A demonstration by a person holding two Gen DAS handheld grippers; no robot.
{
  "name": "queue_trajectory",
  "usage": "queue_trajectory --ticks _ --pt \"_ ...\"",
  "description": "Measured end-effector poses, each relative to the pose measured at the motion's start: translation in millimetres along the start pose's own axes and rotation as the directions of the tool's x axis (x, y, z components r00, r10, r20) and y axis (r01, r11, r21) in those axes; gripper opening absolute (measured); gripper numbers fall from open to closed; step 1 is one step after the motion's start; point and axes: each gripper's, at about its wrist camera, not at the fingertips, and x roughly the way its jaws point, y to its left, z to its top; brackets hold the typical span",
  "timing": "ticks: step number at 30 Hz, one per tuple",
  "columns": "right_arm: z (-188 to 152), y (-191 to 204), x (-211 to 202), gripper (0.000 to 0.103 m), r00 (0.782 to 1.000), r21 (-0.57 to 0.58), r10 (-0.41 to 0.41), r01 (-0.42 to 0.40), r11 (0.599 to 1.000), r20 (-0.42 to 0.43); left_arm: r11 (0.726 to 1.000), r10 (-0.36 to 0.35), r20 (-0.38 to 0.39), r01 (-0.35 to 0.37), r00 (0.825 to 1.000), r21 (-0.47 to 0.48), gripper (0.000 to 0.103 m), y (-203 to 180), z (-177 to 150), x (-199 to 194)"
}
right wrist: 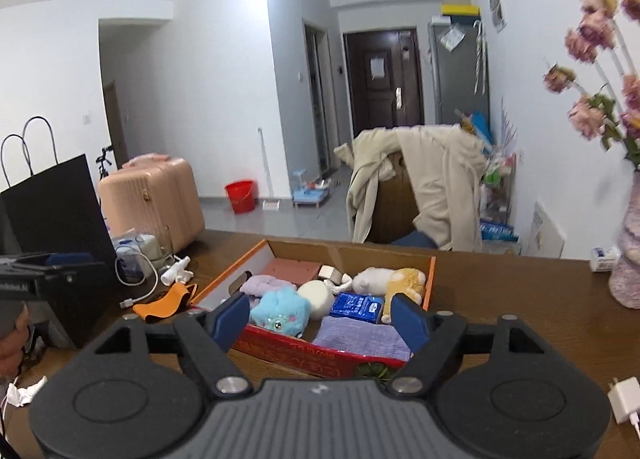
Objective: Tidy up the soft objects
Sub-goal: 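Move both open tools back over the pink satin bow, then grasp the pink satin bow with both tools and lift it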
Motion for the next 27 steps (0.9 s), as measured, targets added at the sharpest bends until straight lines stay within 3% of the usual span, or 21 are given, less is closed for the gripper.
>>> queue_trajectory --ticks 3,6,10,15,18,20,27 --pt "-24.8 16.0 -28.2 0.091 0.992 -0.045 -0.059 0.064 0.997 0.110 0.996 0.080 0.042 -0.082 0.996 0.035 0.101 -9.9 -31.5 -19.7" --pt "-59.3 30.9 -52.3 0.093 0.984 -0.097 -0.063 0.080 0.992 0.164 0.997 0.070 0.045 -0.071 0.997 0.017 0.103 -16.6 -69.3 -45.7" --pt "-111.6 48.2 -77.1 0.097 0.990 -0.157 -0.032 0.054 0.986 0.136 0.998 0.052 0.046 -0.051 0.998 -0.031 0.103 -22.4 -117.1 -81.2" --pt "-172.7 62.2 -95.4 0.099 0.998 -0.102 0.051 -0.046 0.994 0.047 0.998 0.051 0.001 -0.051 0.999 -0.031 0.103 -21.6 -149.5 -99.6" --pt "-187.6 73.1 -91.9 0.099 0.996 -0.152 0.088 -0.088 0.984 -0.011 0.997 0.056 -0.026 -0.057 0.998 -0.042 0.103 -18.7 -150.9 -88.5" --pt "-190.3 79.5 -87.3 0.099 0.998 -0.177 0.065 -0.068 0.982 -0.024 0.997 0.046 -0.037 -0.048 0.998 -0.061 0.103 -16.4 -151.6 -81.6" --pt "-177.5 72.5 -57.6 0.097 0.997 -0.104 0.061 -0.065 0.992 -0.043 0.994 0.029 -0.084 -0.038 0.996 -0.104 0.103 -10.2 -151.5 -47.4"
